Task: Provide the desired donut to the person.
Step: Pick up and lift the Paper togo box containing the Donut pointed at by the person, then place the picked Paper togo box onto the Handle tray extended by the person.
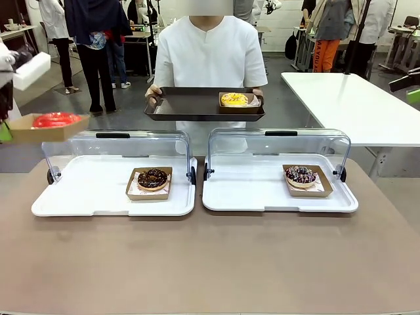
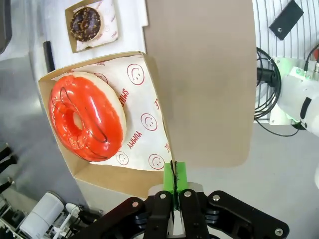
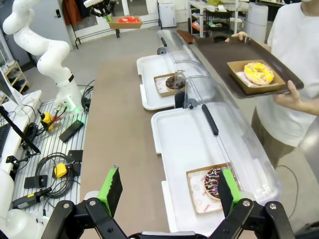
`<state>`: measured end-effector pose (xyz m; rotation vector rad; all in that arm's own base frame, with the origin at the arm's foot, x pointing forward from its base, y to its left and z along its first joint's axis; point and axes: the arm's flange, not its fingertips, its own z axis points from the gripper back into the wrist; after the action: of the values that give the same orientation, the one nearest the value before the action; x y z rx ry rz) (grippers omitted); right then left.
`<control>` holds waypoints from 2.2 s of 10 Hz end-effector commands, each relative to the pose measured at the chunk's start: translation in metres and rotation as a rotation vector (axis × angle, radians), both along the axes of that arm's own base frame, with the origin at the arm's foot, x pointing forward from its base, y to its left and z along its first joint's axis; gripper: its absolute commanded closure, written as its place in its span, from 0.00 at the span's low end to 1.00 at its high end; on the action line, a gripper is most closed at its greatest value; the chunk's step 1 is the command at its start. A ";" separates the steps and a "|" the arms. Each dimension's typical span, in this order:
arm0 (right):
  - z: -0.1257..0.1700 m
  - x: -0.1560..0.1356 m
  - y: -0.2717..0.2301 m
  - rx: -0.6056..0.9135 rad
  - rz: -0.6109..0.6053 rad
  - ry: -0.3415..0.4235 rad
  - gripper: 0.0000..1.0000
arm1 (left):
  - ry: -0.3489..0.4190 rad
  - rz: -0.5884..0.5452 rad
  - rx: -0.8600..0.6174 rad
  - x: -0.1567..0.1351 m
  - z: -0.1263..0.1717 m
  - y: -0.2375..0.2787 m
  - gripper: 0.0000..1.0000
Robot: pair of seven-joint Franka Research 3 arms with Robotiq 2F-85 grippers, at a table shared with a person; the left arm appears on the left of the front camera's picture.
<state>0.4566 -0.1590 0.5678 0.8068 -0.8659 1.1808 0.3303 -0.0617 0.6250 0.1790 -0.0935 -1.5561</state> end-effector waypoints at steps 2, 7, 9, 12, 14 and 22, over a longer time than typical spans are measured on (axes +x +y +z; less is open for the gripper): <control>-0.001 0.000 0.001 0.010 -0.002 -0.005 0.00 | 0.023 0.017 -0.052 0.017 0.005 0.013 1.00; -0.001 0.000 0.001 0.010 -0.002 -0.005 0.00 | 0.005 0.011 -0.012 0.006 0.005 0.005 1.00; -0.001 0.000 0.001 0.010 -0.002 -0.005 0.00 | 0.005 0.011 -0.012 0.006 0.005 0.005 1.00; -0.001 0.000 0.001 0.010 -0.002 -0.005 0.00 | 0.005 0.011 -0.012 0.006 0.005 0.005 1.00; -0.001 0.000 0.001 0.010 -0.002 -0.005 0.00 | 0.005 0.011 -0.012 0.006 0.005 0.005 1.00; -0.001 0.000 0.001 0.010 -0.002 -0.005 0.00 | 0.005 0.011 -0.012 0.006 0.005 0.005 1.00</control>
<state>0.4566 -0.1591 0.5678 0.8067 -0.8660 1.1806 0.3403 -0.0561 0.6302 0.1565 -0.0984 -1.5499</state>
